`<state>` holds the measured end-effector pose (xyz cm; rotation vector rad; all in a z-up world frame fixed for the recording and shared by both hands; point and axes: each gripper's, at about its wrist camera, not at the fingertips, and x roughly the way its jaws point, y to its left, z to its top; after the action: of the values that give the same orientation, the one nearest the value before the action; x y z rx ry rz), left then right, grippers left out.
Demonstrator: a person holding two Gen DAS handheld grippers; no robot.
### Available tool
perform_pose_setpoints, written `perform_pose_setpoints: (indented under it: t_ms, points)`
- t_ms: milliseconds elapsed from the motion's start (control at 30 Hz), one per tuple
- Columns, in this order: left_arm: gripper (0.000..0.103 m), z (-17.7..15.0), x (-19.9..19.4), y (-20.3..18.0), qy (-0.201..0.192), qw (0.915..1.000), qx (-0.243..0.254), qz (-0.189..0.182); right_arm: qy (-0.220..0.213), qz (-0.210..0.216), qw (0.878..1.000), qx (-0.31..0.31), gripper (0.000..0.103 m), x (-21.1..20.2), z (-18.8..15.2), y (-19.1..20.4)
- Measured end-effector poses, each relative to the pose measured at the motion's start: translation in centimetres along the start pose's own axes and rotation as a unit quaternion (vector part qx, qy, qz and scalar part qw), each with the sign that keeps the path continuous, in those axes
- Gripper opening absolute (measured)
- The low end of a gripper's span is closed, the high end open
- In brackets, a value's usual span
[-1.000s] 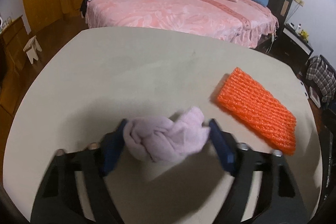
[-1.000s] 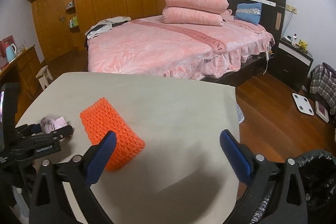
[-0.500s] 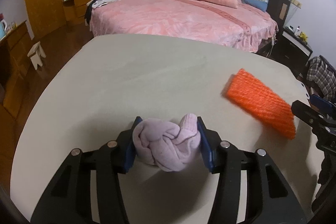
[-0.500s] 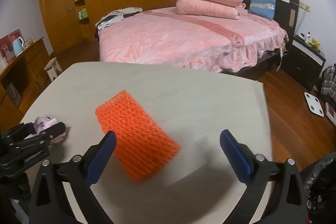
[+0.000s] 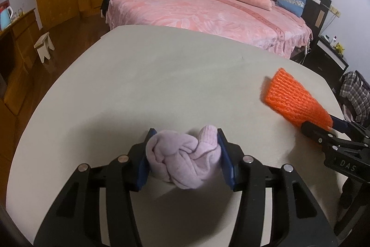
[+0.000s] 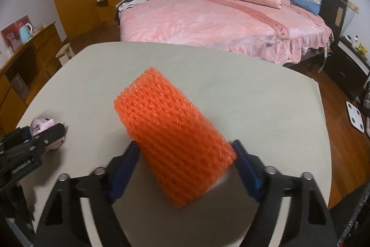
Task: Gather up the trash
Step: 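Grasp the orange mesh sleeve with the right tool while the left tool holds the pink socks, then lift the pink socks and orange mesh and carry both tools over the bin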
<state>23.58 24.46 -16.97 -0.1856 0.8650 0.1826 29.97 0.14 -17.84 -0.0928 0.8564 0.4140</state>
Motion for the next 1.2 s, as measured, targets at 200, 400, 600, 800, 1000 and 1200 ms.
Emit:
perform_pose_setpoints:
  t_ms: [200, 400, 600, 800, 1000, 1200]
  points:
    - [0.05, -0.1, 0.1, 0.0, 0.0, 1.0, 0.004, 0.004, -0.001, 0.011, 1.0, 0.002, 0.05, -0.1, -0.2, 0.5]
    - [0.05, -0.2, 0.0, 0.0, 0.0, 1.0, 0.004, 0.005, 0.0, 0.031, 1.0, 0.005, 0.031, -0.7, -0.3, 0.6]
    - [0.05, -0.2, -0.2, -0.2, -0.002, 1.0, 0.006, 0.005, -0.005, 0.04, 0.999, 0.013, 0.025, -1.9, -0.7, 0.1]
    - [0.05, -1.2, -2.3, -2.0, -0.024, 0.9992, 0.031, 0.001, -0.023, 0.043, 0.999, 0.021, 0.025, -4.4, -1.4, -0.4]
    - [0.05, -2.2, -5.5, -3.7, -0.045, 0.9983, 0.033, -0.014, -0.044, 0.043, 0.998, 0.023, 0.025, -7.6, -2.2, -1.2]
    - [0.05, -2.7, -8.8, -5.5, -0.067, 0.9967, 0.037, -0.028, -0.058, 0.049, 0.997, 0.022, 0.025, -10.7, -3.0, -1.6]
